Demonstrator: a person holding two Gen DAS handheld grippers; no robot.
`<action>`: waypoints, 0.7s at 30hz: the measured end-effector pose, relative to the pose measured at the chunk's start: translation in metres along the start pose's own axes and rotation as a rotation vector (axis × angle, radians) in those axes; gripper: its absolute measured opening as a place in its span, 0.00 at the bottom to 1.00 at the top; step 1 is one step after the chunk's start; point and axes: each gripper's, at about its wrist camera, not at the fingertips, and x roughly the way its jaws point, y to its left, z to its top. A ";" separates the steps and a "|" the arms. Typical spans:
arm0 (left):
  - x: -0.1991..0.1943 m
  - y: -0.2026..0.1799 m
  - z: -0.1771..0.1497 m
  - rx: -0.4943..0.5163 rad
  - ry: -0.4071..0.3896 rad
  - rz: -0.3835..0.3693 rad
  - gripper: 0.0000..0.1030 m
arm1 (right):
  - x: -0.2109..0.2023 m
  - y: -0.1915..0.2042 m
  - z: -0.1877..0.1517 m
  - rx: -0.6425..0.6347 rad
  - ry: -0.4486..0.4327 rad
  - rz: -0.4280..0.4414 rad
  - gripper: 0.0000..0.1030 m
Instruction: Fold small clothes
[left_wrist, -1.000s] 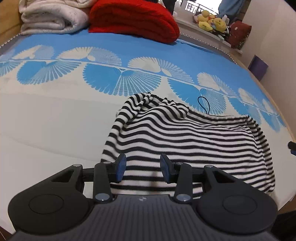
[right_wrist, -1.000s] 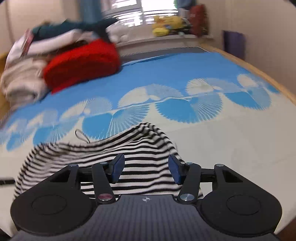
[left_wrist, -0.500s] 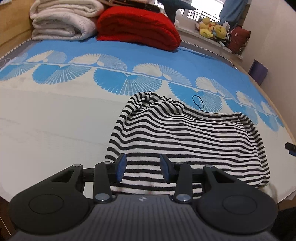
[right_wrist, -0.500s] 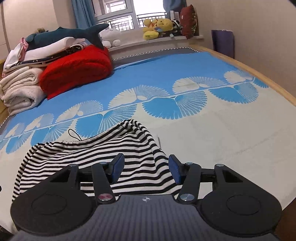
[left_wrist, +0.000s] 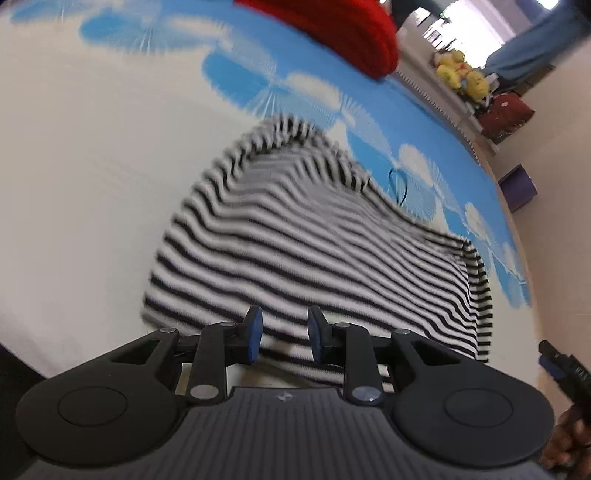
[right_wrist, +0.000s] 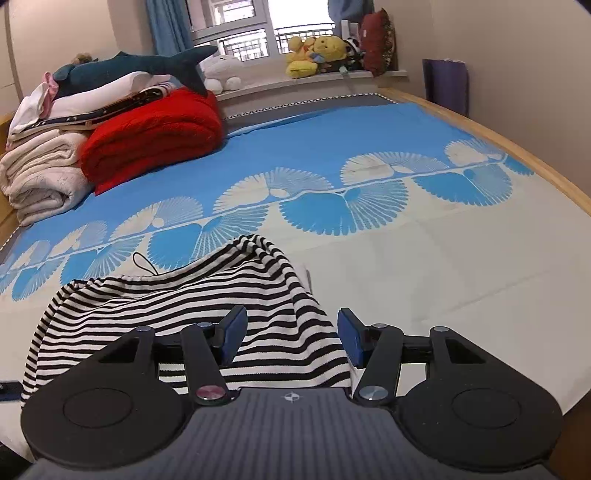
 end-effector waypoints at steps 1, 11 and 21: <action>0.005 0.003 0.000 -0.030 0.034 -0.015 0.34 | 0.000 0.000 0.000 0.003 -0.001 0.001 0.54; 0.028 0.031 -0.001 -0.278 0.089 0.096 0.59 | -0.002 -0.004 0.000 0.009 -0.008 0.007 0.55; 0.042 0.042 0.003 -0.420 0.047 0.155 0.60 | -0.002 -0.016 -0.002 0.058 0.002 -0.008 0.55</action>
